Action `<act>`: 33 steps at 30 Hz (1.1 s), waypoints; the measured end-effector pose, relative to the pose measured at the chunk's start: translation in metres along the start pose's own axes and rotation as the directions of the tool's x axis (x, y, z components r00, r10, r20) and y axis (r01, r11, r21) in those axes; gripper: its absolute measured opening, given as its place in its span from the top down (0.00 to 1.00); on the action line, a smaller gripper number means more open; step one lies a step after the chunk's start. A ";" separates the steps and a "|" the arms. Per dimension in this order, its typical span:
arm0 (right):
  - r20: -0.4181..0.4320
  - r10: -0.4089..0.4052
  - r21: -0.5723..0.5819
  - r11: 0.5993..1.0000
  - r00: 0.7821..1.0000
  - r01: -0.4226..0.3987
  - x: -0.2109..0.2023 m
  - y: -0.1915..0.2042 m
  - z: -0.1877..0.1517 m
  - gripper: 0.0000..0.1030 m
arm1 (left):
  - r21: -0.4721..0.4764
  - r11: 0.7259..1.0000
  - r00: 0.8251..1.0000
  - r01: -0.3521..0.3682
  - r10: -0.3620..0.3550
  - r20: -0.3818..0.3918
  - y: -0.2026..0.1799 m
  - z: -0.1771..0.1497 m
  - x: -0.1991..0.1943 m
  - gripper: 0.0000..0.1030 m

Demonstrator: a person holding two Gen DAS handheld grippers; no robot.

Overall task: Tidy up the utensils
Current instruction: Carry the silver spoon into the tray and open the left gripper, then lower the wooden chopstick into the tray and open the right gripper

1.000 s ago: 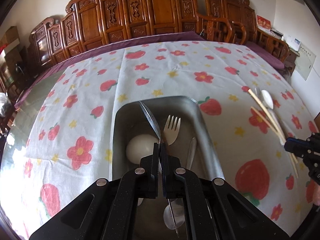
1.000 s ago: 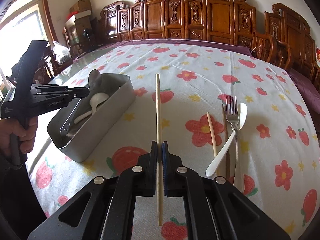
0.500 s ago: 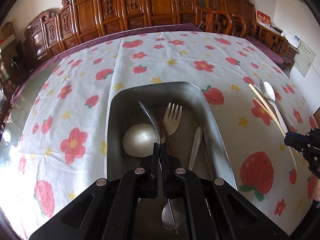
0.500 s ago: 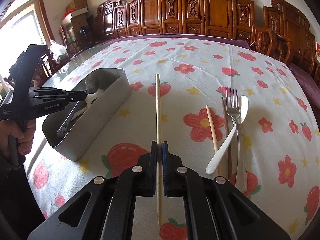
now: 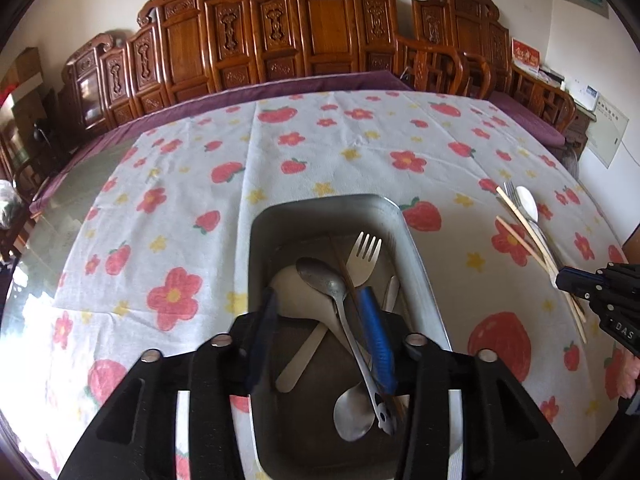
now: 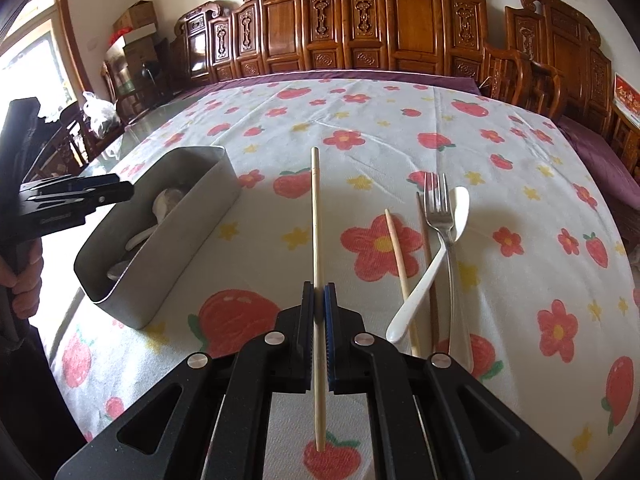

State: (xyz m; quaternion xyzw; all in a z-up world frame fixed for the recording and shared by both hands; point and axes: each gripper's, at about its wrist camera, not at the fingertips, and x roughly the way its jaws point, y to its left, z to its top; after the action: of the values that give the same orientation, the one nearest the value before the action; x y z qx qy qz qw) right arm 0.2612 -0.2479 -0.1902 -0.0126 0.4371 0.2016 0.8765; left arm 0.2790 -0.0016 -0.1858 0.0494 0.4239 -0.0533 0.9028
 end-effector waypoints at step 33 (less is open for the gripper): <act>-0.002 0.157 -0.024 0.987 0.988 -0.157 0.010 0.130 0.035 0.94 | -0.174 0.985 0.993 0.016 0.005 0.116 0.078 -0.018 -0.056 0.10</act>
State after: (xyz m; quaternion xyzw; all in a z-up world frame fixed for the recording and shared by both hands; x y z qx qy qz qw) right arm 0.2460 -0.1181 -0.1562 0.0111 0.4341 0.2751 0.8577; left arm 0.2404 0.0816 -0.1507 -0.0344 0.3740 -0.0212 0.9265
